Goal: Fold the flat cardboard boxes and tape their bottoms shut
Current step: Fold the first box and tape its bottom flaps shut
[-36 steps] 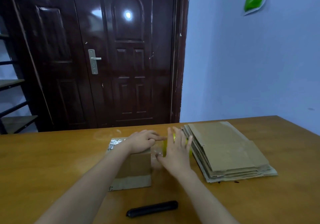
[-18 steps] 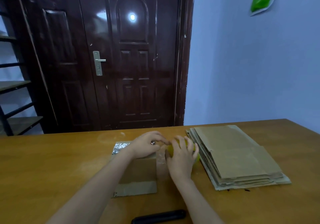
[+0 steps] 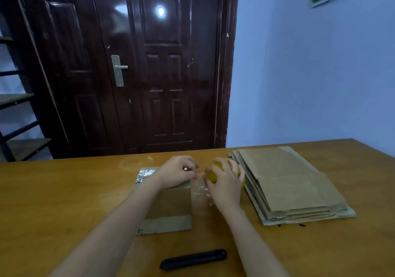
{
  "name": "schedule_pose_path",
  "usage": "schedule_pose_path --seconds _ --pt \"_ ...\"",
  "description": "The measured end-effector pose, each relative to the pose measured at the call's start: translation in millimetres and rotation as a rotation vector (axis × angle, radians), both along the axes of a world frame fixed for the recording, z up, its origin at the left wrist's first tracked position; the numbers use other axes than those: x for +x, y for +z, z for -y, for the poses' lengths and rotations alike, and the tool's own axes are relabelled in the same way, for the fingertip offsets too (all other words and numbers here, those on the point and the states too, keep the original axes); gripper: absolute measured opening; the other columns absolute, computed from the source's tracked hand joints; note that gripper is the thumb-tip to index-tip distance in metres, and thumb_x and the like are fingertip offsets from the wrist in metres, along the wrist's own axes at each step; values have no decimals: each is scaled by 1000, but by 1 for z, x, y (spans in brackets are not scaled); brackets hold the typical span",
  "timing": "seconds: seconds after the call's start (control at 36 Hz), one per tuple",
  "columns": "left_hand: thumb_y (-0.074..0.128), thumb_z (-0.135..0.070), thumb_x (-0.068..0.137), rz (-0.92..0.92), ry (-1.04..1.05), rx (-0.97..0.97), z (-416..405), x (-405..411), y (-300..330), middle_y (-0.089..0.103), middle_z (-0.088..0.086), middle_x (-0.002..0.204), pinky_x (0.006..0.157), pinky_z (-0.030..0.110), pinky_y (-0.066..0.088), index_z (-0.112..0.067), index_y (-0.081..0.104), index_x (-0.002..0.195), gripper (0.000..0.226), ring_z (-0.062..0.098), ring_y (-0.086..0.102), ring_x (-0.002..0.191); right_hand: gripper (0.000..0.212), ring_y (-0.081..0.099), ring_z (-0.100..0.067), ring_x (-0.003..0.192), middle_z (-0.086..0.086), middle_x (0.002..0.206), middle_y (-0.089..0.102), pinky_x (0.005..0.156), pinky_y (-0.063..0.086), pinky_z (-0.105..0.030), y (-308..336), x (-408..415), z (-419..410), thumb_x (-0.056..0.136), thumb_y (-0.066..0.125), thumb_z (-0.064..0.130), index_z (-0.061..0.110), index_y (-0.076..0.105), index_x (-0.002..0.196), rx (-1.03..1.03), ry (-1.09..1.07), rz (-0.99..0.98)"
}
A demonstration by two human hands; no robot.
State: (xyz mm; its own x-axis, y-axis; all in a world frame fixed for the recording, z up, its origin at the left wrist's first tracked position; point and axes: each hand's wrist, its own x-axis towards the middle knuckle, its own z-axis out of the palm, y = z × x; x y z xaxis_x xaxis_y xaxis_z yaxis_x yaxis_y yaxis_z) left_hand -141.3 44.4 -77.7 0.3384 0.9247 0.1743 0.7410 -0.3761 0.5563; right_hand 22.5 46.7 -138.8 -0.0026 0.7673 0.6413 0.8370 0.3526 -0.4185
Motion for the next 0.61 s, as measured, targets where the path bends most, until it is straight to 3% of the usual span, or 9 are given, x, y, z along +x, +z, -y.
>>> schedule_pose_path --seconds 0.08,0.17,0.28,0.5,0.61 --pt "56 -8 83 -54 0 2 1 2 1 61 -3 117 89 27 42 -12 67 61 25 10 56 103 6 33 -18 129 12 122 53 111 15 -47 5 10 -4 81 69 35 31 66 84 -93 1 -118" --pt "56 -13 82 -64 0 10 2 2 2 61 -3 120 93 31 43 -28 63 56 30 9 54 106 7 31 -17 130 13 122 52 111 14 -45 5 15 -5 83 67 36 31 65 87 -96 39 -106" --pt "54 -18 81 -101 11 5 3 1 4 61 -2 121 94 33 43 -20 72 68 22 12 54 108 7 32 -18 130 13 122 52 111 15 -45 4 12 -5 83 66 37 31 65 86 -81 28 -85" --pt "44 -40 71 -340 -11 -54 3 6 3 56 -12 129 94 40 43 -34 61 55 24 9 48 115 6 33 -19 127 11 122 53 108 20 -47 -1 14 -5 83 66 35 31 65 86 -56 15 -97" --pt "55 -33 80 -400 -47 -69 1 9 6 52 -12 135 96 40 40 -35 57 51 29 11 46 119 5 39 -22 123 8 118 57 107 21 -47 -5 9 -3 80 69 33 31 66 83 -4 6 -22"
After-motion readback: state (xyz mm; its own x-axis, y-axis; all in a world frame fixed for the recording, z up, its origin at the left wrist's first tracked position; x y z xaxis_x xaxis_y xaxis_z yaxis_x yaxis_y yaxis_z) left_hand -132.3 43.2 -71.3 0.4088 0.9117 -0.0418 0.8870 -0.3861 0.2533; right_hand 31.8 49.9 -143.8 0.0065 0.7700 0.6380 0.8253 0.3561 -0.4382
